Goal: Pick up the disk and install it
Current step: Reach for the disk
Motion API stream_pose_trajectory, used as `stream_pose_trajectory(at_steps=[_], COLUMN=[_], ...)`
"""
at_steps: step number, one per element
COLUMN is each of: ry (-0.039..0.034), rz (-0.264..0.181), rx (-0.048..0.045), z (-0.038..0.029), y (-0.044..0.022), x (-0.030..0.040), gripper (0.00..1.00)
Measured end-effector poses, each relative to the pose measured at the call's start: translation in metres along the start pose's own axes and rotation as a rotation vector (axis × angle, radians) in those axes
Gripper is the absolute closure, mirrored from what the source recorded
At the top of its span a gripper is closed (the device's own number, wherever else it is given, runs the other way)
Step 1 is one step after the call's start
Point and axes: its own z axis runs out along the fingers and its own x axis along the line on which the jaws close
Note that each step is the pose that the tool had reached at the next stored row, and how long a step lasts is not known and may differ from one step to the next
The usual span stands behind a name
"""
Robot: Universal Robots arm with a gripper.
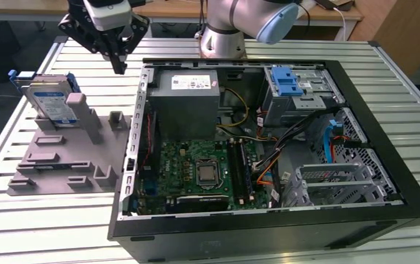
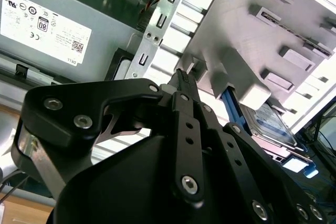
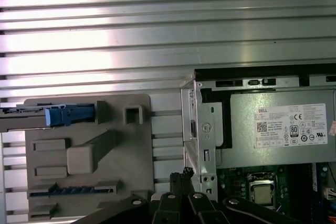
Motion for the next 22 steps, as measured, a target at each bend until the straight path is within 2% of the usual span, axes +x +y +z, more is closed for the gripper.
stream_pose_trajectory(at_steps=[10,22], ry=[0.0000,-0.0001], rz=[0.000,0.000], rx=[0.0000,0.0000], z=[0.0001,0.0002], y=[0.0008,0.0030], x=[0.0032,0.0122], gripper=[0.89,0.89])
